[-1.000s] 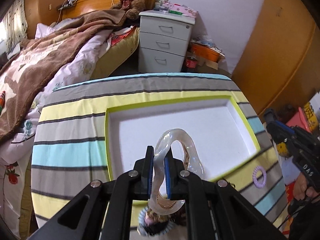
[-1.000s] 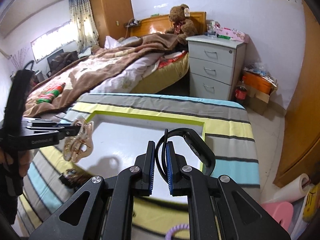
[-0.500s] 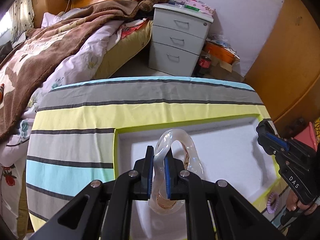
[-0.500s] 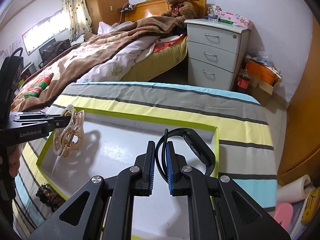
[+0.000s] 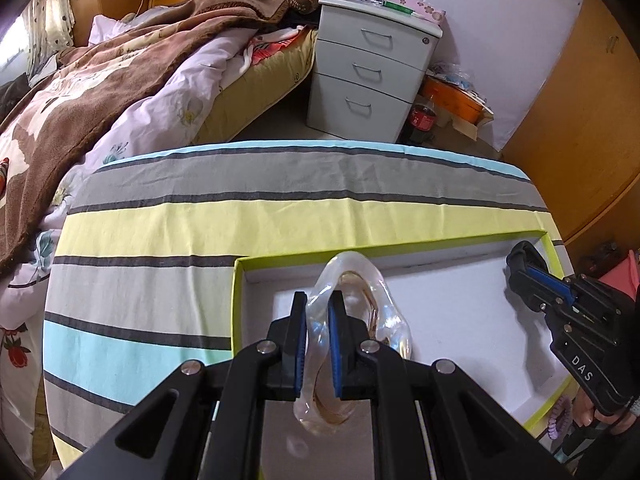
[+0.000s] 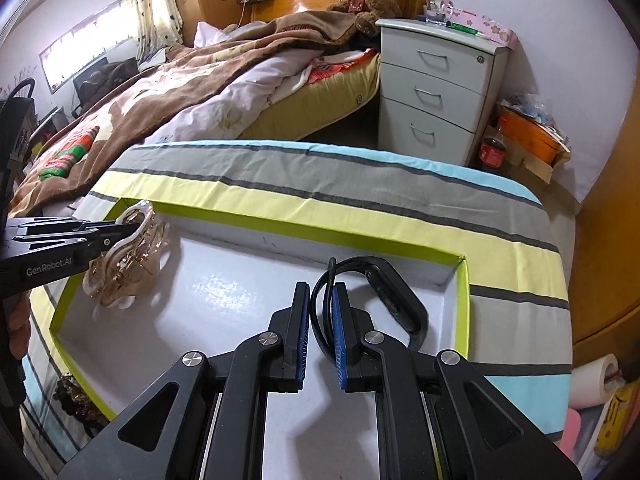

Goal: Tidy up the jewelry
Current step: 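Open both tools to drop the clip and band into the green box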

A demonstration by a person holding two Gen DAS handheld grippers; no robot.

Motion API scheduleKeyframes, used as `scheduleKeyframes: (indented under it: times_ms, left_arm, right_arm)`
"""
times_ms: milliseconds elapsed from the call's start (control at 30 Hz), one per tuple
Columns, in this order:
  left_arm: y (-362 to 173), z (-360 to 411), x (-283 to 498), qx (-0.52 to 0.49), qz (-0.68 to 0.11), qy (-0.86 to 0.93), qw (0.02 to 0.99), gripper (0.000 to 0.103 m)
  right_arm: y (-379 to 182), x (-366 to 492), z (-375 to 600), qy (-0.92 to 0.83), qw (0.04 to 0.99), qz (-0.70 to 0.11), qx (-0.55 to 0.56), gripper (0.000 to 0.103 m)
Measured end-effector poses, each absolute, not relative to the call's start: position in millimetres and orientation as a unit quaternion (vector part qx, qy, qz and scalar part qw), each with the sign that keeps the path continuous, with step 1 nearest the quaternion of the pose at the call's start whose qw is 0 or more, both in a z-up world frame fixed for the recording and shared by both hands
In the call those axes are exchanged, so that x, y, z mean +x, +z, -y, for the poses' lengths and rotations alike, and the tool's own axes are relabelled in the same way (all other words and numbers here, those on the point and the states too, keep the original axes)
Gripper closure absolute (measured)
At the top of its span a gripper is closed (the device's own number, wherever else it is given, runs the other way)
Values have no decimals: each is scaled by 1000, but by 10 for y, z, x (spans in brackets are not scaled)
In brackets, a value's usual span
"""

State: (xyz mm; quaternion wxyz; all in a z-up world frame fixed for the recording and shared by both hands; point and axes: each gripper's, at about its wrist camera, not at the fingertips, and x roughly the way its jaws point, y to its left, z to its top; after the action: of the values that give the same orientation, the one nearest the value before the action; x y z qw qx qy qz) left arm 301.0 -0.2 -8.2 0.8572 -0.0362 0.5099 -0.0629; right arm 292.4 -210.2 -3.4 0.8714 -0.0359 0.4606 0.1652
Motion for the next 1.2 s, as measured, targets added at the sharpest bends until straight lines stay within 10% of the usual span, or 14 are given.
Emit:
scheduleKeyframes:
  times_ms: [467, 600, 1200]
  left_arm:
    - [-117, -17, 3020, -42, -516, -62, 853, 81]
    - [-82, -22, 2987, -44, -511, -63, 856, 71]
    - [321, -53, 2498, -63, -468, -79, 878, 51]
  right_arm:
    - [-63, 2963, 2065, 156, 868, -469, -44, 87]
    - [-28, 2938, 2078, 158, 870, -465, -41, 64]
    - [478, 2306, 2298, 152, 903, -401, -5, 64]
